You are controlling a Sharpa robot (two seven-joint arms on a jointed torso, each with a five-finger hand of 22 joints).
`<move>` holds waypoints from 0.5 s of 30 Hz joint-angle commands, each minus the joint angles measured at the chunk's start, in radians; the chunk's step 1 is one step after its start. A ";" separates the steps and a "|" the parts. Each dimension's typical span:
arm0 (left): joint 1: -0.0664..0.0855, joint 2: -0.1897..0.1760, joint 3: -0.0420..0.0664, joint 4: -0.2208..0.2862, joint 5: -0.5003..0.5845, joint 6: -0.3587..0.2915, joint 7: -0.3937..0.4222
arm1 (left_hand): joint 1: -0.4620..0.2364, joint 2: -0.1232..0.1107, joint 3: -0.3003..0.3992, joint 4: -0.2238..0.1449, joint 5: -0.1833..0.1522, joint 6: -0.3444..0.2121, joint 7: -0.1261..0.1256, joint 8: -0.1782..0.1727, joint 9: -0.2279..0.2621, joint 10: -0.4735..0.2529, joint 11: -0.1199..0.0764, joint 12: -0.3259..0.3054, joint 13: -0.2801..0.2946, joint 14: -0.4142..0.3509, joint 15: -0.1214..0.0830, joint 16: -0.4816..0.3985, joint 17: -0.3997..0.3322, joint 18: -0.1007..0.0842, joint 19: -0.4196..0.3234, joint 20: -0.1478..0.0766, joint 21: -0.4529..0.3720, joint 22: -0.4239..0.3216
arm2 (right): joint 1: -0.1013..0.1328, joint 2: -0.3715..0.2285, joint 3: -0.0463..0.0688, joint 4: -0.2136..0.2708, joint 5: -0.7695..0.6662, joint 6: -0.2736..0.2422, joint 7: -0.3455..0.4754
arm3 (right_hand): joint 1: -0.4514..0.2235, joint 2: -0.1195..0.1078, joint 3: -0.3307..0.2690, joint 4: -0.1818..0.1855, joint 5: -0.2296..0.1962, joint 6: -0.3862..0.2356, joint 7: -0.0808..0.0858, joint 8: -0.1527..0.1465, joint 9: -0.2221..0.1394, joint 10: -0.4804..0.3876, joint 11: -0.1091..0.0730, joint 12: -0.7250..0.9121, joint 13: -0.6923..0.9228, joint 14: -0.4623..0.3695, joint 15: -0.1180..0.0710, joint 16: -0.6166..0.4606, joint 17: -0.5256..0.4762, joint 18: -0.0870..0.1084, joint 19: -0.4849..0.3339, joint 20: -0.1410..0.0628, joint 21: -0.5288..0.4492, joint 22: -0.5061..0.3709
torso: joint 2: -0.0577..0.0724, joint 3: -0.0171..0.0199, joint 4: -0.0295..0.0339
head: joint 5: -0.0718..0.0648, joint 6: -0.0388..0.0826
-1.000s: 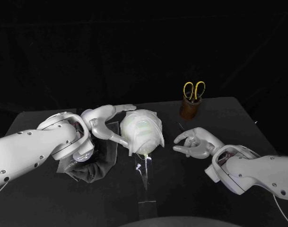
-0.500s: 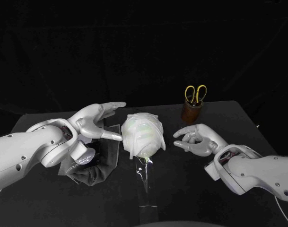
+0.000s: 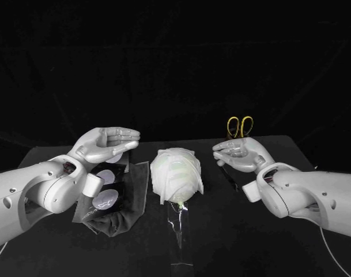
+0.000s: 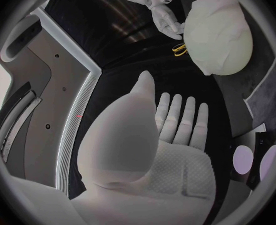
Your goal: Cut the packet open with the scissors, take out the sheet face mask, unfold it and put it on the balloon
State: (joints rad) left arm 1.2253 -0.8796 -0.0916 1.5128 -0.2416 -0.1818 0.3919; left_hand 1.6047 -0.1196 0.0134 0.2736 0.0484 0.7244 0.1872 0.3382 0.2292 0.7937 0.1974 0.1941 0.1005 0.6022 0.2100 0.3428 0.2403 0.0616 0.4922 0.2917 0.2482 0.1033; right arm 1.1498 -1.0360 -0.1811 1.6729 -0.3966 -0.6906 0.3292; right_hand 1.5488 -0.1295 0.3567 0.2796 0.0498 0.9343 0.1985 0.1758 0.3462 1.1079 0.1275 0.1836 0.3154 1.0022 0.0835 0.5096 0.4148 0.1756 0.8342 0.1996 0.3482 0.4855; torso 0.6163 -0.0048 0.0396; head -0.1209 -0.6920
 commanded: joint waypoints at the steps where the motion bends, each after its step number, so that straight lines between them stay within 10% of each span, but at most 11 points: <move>1: -0.001 0.007 0.001 -0.001 0.214 -0.058 0.107 | 0.007 0.017 0.009 0.012 0.000 0.023 0.003 0.003 0.001 0.061 0.013 -0.001 -0.008 0.081 -0.018 0.021 0.007 0.036 0.080 -0.001 0.032 0.009 | 0.025 0.032 0.006 -0.038 0.098 0.101 0.097 | -0.022 0.001 0.013 -0.001 0.003 -0.005 0.005 -0.010 -0.003 -0.003 0.011 -0.028 -0.047 -0.004 0.014 -0.057 -0.026 0.005 -0.004 0.015 -0.031 -0.025 | -0.010 -0.0084 -0.0022 | 0.007 0.021; 6: -0.003 0.039 0.001 -0.030 0.289 -0.120 0.151 | -0.005 0.013 0.000 0.016 0.000 0.021 0.010 -0.008 -0.003 0.068 0.005 -0.028 -0.026 0.071 -0.017 -0.010 -0.009 0.037 0.083 -0.001 0.023 0.001 | 0.056 0.092 0.012 -0.106 0.113 0.145 0.115 | -0.068 0.000 0.012 0.004 0.002 -0.022 0.017 -0.031 -0.015 -0.025 0.030 -0.073 -0.121 -0.048 0.041 -0.153 -0.070 0.004 -0.030 0.040 -0.093 -0.076 | -0.015 -0.0108 -0.0051 | 0.015 0.051; 10: -0.004 0.070 0.002 -0.059 0.313 -0.153 0.169 | -0.033 -0.013 -0.010 0.020 -0.001 -0.025 0.023 -0.038 -0.017 0.002 -0.003 -0.078 -0.039 -0.072 0.006 -0.102 -0.061 0.012 -0.062 0.000 -0.057 -0.034 | 0.064 0.136 0.016 -0.151 0.133 0.177 0.123 | -0.086 0.002 0.002 -0.001 0.002 -0.030 0.022 -0.041 -0.022 -0.048 0.041 -0.101 -0.156 -0.071 0.053 -0.199 -0.096 0.006 -0.027 0.052 -0.122 -0.105 | -0.018 -0.0124 -0.0053 | 0.021 0.060; 12: -0.005 0.092 0.002 -0.077 0.322 -0.172 0.179 | -0.068 -0.044 -0.010 0.023 0.001 -0.148 0.029 -0.098 -0.050 -0.143 -0.009 -0.133 -0.048 -0.200 0.040 -0.175 -0.103 -0.005 -0.231 0.005 -0.140 -0.067 | 0.067 0.163 0.018 -0.177 0.140 0.196 0.125 | -0.101 0.007 -0.008 -0.002 0.001 -0.039 0.028 -0.049 -0.028 -0.071 0.049 -0.119 -0.178 -0.094 0.064 -0.230 -0.114 0.006 -0.033 0.061 -0.145 -0.126 | -0.020 -0.0122 -0.0044 | 0.025 0.059; 15: -0.005 0.112 0.002 -0.092 0.327 -0.190 0.189 | -0.078 -0.055 -0.014 0.024 0.001 -0.169 0.032 -0.108 -0.056 -0.170 -0.010 -0.141 -0.049 -0.216 0.045 -0.186 -0.110 -0.005 -0.252 0.006 -0.151 -0.070 | 0.069 0.188 0.019 -0.202 0.145 0.211 0.128 | -0.116 0.014 -0.024 -0.005 0.000 -0.042 0.030 -0.054 -0.034 -0.084 0.055 -0.118 -0.201 -0.097 0.068 -0.256 -0.133 0.009 -0.024 0.066 -0.165 -0.150 | -0.020 -0.0107 -0.0033 | 0.024 0.059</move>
State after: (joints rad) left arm 1.2197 -0.7728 -0.0910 1.4251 0.0328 -0.3151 0.5217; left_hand 1.5332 -0.1800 0.0008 0.3005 0.0485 0.5531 0.1695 0.2289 0.1724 0.6217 0.1885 0.0556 0.0520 0.3869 0.2548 0.1566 0.1308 0.0668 0.2388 0.2970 0.0969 0.0340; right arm 1.2181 -0.8524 -0.1624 1.4794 -0.2817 -0.5507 0.4204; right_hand 1.4407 -0.1144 0.3369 0.2750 0.0498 0.8983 0.2268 0.1253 0.3130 1.0285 0.1844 0.0666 0.1184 0.9089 0.1499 0.2585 0.2849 0.1691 0.8071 0.2635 0.1869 0.3397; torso 0.5983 -0.0162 0.0353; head -0.0971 -0.6342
